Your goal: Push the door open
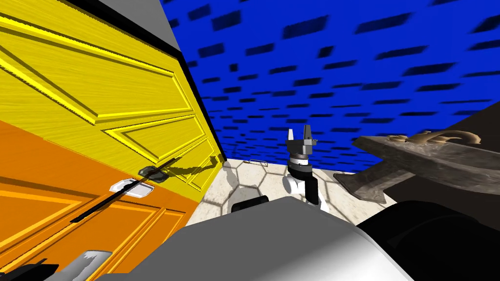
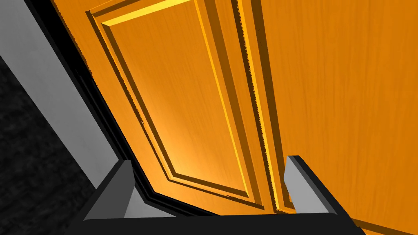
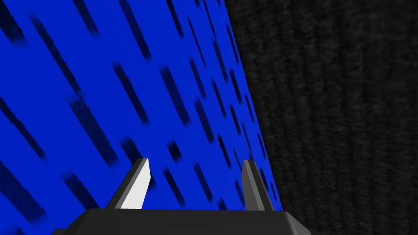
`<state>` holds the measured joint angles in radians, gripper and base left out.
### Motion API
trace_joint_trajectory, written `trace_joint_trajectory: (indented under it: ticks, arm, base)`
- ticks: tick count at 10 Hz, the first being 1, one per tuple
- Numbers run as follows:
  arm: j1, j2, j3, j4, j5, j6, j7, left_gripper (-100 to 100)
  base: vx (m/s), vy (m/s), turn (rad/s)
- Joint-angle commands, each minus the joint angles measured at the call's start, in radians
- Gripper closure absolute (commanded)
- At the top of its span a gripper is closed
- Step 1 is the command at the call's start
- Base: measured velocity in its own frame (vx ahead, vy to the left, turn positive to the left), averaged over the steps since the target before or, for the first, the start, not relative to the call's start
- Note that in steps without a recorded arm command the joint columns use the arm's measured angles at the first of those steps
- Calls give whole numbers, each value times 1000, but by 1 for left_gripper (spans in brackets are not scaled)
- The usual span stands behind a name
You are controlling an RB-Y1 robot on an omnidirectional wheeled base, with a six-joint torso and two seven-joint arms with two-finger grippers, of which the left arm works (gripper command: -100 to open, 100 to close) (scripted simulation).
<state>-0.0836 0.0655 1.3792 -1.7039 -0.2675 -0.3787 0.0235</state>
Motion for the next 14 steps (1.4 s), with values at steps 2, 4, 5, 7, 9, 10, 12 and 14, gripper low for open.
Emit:
trace_joint_trajectory:
  ticks: [2, 4, 5, 7, 9, 10, 12, 14]
  arm:
    - [-30, -6, 79, 29, -10, 10, 3, -100]
    - [-54, -11, 138, 52, -18, 15, 6, -100]
    - [-66, -14, 167, 64, -22, 17, 7, -100]
    - [-88, -20, 221, 86, -29, 22, 9, -100]
    - [-110, -26, 274, 107, -36, 27, 11, -100]
    - [-121, -30, 301, 118, -39, 29, 12, -100]
    - [-142, -36, 351, 138, -46, 34, 14, -100]
    - [-160, -44, 397, 156, -52, 38, 16, -100]
  base:
    - [-9, 90, -230]
    - [-24, 81, -195]
    - [-17, 81, -179]
    - [-24, 76, -231]
    - [-21, 74, -206]
    - [-39, 75, -201]
    - [-33, 63, -198]
    - [-29, 63, -210]
